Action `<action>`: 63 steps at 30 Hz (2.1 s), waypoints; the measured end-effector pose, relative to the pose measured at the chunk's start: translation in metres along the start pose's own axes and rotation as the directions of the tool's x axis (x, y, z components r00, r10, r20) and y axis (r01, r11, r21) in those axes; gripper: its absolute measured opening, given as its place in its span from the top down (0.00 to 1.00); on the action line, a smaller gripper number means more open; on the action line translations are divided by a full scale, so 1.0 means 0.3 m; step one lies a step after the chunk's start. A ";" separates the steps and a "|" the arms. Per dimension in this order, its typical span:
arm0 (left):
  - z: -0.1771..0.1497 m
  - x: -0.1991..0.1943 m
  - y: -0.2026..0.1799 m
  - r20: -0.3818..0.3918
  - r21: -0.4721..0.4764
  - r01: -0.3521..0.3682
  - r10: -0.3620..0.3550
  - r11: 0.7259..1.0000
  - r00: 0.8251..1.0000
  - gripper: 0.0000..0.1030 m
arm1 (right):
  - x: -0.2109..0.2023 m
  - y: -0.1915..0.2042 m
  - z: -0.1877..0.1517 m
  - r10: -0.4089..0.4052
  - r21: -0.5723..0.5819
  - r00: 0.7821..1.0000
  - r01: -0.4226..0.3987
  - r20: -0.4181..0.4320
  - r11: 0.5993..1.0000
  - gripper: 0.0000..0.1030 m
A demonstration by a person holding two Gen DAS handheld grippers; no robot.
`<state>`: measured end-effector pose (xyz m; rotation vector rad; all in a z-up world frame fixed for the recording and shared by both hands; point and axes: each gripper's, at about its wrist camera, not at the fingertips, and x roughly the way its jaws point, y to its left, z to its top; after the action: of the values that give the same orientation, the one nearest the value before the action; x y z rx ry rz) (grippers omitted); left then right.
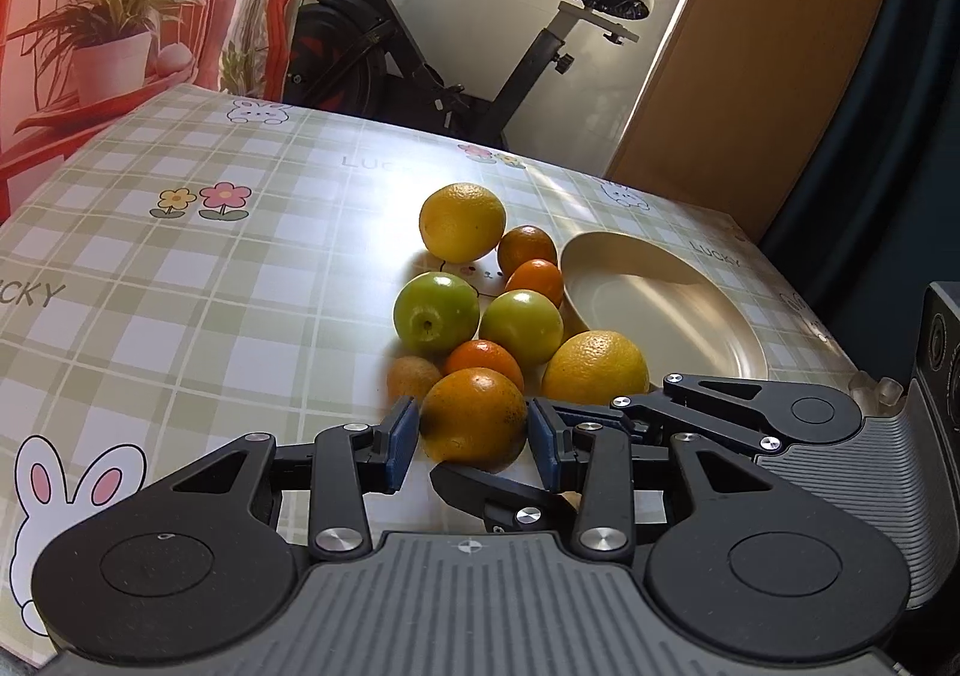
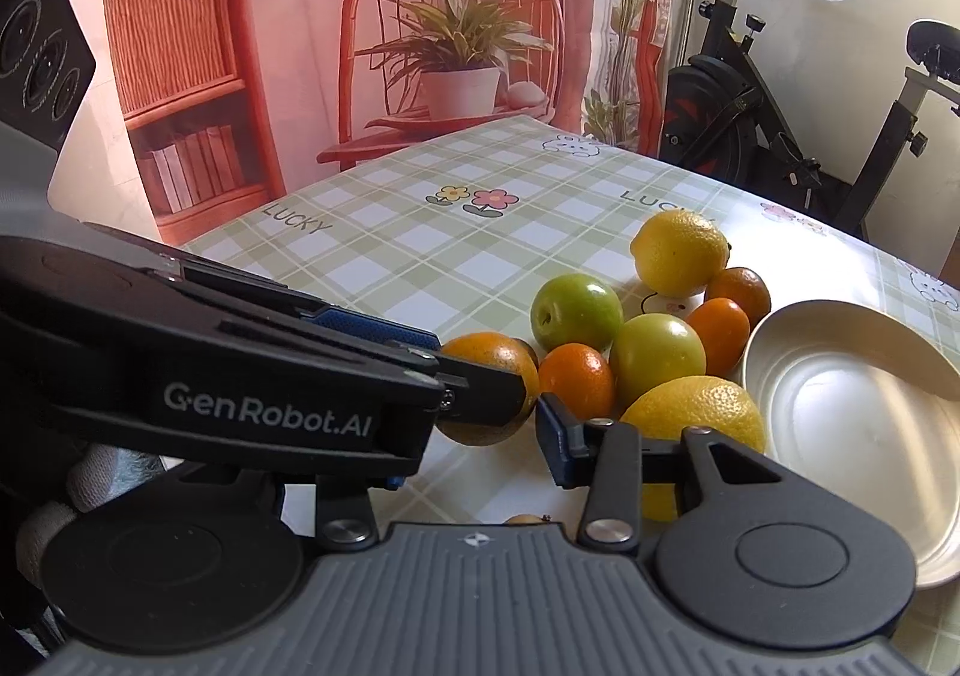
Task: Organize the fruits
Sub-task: 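Carry the orange onto the gold plate and open the left tool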
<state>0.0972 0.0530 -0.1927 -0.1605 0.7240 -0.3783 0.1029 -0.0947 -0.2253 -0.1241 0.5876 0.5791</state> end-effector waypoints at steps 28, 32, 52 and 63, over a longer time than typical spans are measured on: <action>0.209 0.258 -0.354 -0.104 0.254 0.164 -0.142 0.953 0.984 0.58 | -0.176 -0.326 -0.027 -0.241 0.318 0.966 0.198 0.099 0.927 0.57; 0.193 0.318 -0.359 -0.135 0.248 0.147 -0.116 0.958 0.984 0.57 | -0.145 -0.363 -0.046 -0.238 0.348 0.968 0.196 0.081 0.917 0.57; 0.197 0.443 -0.286 -0.206 0.177 0.122 -0.085 0.977 0.975 0.58 | -0.050 -0.372 -0.096 -0.239 0.318 0.966 0.197 0.099 0.927 0.56; 0.199 0.308 -0.228 -0.076 0.053 0.092 -0.087 0.994 0.993 0.56 | -0.139 -0.353 -0.135 -0.249 0.351 0.936 0.153 0.248 0.924 0.52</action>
<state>0.1813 -0.0453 -0.1865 -0.1262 0.7792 -0.4921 0.1129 -0.2141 -0.2411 0.2105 0.3722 0.2823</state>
